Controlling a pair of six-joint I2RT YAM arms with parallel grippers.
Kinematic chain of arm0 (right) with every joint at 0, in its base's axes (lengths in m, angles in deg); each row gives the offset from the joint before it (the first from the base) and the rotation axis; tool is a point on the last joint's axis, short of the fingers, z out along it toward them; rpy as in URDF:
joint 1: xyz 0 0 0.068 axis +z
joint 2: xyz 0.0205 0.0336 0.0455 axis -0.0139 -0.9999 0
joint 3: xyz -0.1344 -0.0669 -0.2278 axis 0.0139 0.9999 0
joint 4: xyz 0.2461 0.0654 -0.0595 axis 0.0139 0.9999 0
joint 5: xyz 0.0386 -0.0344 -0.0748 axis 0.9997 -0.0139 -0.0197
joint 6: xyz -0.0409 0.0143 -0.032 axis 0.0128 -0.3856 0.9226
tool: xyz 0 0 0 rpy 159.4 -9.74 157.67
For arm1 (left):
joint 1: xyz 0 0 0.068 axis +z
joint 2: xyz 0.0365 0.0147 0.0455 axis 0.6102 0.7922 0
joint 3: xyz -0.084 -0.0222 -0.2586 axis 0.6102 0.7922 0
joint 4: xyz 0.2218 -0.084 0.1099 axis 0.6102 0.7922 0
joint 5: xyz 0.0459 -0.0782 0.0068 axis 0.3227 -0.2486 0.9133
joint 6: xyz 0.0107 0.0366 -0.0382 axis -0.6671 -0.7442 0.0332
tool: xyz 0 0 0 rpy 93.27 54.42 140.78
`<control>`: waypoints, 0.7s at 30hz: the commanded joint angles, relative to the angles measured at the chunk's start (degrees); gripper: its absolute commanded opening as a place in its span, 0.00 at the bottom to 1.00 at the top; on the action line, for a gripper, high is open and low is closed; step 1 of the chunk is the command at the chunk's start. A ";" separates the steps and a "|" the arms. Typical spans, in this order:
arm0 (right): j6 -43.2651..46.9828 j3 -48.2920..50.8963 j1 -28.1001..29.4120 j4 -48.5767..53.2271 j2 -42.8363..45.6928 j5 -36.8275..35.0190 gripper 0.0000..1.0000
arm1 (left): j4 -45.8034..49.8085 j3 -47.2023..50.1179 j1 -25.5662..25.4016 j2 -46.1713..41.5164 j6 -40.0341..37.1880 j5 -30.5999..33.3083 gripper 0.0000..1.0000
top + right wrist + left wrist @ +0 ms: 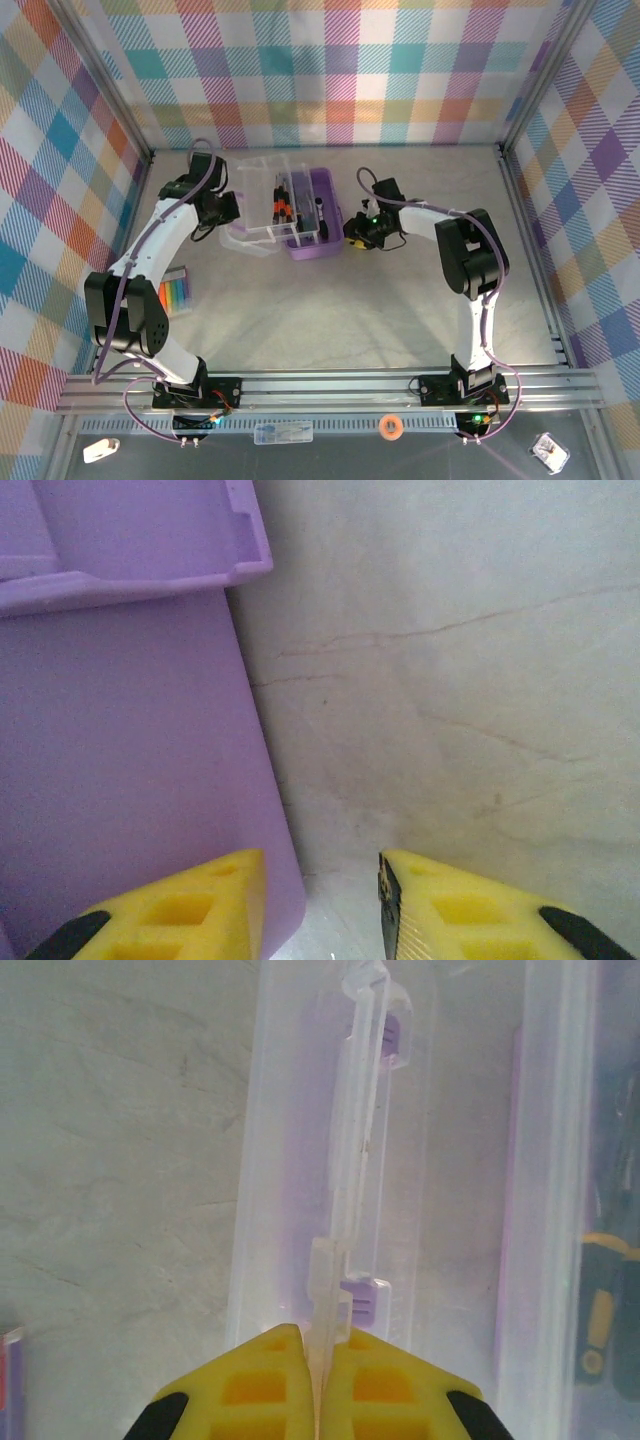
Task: Pack the tool kit
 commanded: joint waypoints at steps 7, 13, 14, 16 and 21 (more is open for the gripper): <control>-5.47 -1.50 7.08 -7.75 -2.59 3.54 0.36 | 4.22 -9.41 -11.10 2.67 3.05 -7.86 0.01; -6.03 -1.08 7.40 -8.28 -2.30 2.82 0.36 | 5.79 -15.42 -17.58 6.61 4.76 -7.48 0.16; -6.03 -1.03 7.40 -8.25 -2.15 2.58 0.36 | 5.76 -16.31 -18.50 7.24 5.22 -7.64 0.19; -5.87 -0.92 7.32 -8.08 -1.86 2.21 0.36 | 5.49 -18.07 -20.21 8.62 5.91 -8.34 0.25; -5.56 -0.10 7.01 -7.39 -0.57 0.65 0.36 | 6.14 -24.66 -24.13 13.65 6.31 -10.26 0.34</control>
